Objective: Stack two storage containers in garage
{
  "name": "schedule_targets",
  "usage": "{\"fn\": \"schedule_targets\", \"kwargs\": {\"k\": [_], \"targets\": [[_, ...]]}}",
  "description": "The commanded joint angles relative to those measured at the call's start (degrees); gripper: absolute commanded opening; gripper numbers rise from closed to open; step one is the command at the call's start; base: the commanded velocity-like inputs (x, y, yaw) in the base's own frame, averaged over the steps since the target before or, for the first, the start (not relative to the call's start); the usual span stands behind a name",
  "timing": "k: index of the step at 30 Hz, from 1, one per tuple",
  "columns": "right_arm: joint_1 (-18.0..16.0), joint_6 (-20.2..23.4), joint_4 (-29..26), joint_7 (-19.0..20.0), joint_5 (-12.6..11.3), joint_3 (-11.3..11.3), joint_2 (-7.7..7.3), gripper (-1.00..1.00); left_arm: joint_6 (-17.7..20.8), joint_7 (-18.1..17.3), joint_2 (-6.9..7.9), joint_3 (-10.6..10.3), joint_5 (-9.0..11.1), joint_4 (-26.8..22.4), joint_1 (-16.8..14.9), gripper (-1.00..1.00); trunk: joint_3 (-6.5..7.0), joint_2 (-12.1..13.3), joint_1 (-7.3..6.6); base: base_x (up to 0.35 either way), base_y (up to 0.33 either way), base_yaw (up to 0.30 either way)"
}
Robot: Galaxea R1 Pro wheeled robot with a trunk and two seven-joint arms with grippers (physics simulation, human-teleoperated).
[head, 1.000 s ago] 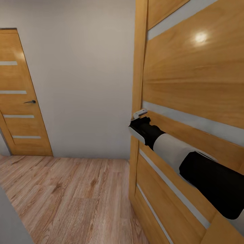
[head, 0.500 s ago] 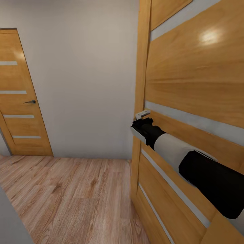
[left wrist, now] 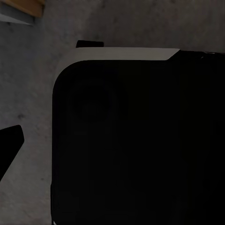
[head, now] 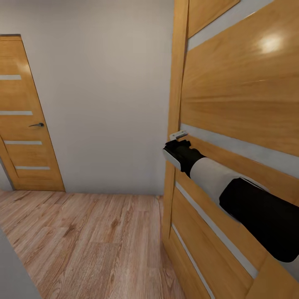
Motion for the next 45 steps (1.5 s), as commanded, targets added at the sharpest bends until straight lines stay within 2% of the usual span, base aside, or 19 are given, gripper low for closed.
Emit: {"fn": "schedule_targets", "kwargs": {"k": [1, 5, 14, 23, 28, 34, 41, 45], "targets": [[-0.2, 0.7, 0.2, -0.5, 1.0, 0.8, 0.00, 1.00, -0.2, -0.2, 0.00, 0.0, 0.4, 0.0, 0.0, 1.00, -0.06, 0.0, 0.00, 0.000, 0.000, 0.000], [-1.6, 0.6, 2.5, -0.5, 0.9, 0.7, -0.14, 1.00, -0.2, -0.2, 0.00, 0.0, 0.4, 0.0, 0.0, 1.00, -0.06, 0.0, 0.00, 0.000, 0.000, 0.000], [-2.8, 0.3, 3.9, -0.1, 0.9, 0.6, -4.64, 1.00, -0.2, -0.2, 0.00, 0.0, 0.4, 0.0, 0.0, 1.00, -0.06, 0.0, 0.00, 0.000, 0.000, 0.000], [-2.9, 0.3, 4.1, 0.0, 0.8, 0.6, -7.59, 1.00, -0.2, -0.2, 0.00, 0.0, 0.4, 0.0, 0.0, 1.00, -0.06, 0.0, 0.00, 0.000, 0.000, 0.000], [-3.5, 0.3, 4.1, 0.0, 0.8, 0.5, -8.97, 1.00, -0.2, -0.2, 0.00, 0.0, 0.4, 0.0, 0.0, 1.00, -0.06, 0.0, 0.00, 0.000, 0.000, 0.000], [-3.5, 0.3, 4.1, 0.0, 0.7, 0.5, -9.85, 1.00, -0.2, -0.2, 0.00, 0.0, 0.4, 0.0, 0.0, 1.00, -0.06, 0.0, 0.00, 0.000, 0.000, 0.000], [-4.3, 0.4, 4.2, 0.0, 0.5, 0.4, -11.95, 1.00, -0.2, -0.2, 0.00, 0.0, 0.4, 0.0, 0.0, 1.00, -0.06, 0.0, 0.00, 0.000, 0.000, 0.000], [-4.3, 0.4, 4.2, -0.1, 0.5, 0.4, -12.38, 1.00, -0.2, -0.2, 0.00, 0.0, 0.4, 0.0, 0.0, 1.00, -0.06, 0.0, 0.00, 0.000, 0.000, 0.000]]}}
